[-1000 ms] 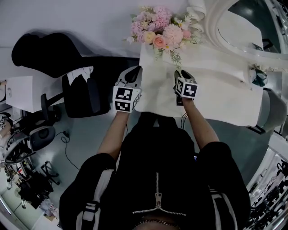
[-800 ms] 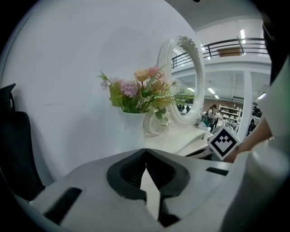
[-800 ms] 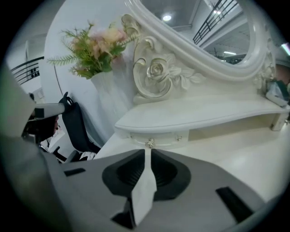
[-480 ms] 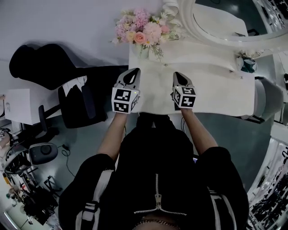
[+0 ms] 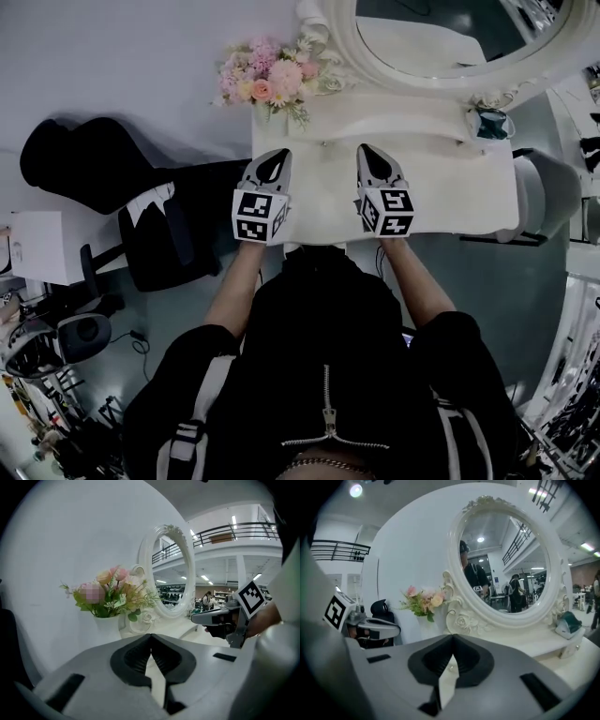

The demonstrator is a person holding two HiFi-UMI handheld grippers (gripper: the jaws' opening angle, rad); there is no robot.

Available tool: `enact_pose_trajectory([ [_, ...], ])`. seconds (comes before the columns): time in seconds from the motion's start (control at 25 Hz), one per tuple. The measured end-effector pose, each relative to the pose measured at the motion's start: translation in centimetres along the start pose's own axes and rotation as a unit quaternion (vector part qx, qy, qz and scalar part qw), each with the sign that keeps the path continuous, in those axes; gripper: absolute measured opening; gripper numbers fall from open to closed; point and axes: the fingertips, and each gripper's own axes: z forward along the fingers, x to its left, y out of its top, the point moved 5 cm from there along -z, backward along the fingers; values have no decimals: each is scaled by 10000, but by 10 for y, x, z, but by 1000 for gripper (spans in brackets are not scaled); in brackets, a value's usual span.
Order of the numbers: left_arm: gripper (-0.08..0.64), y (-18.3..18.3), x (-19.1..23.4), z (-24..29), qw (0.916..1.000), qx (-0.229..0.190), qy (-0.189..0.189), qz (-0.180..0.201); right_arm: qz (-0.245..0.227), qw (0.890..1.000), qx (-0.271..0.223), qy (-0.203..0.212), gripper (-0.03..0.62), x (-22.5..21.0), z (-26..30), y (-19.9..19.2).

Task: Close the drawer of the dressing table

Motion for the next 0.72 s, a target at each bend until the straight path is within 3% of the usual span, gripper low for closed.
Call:
enact_pose_trajectory([
  [0.32, 6, 21, -14, -1, 9996, -233, -29, 134, -311, 9983, -499, 7, 0, -2, -28, 31],
  [0.72, 6, 18, -23, -3, 9996, -252, -40, 122, -271, 9983, -512, 39, 0, -4, -37, 24],
])
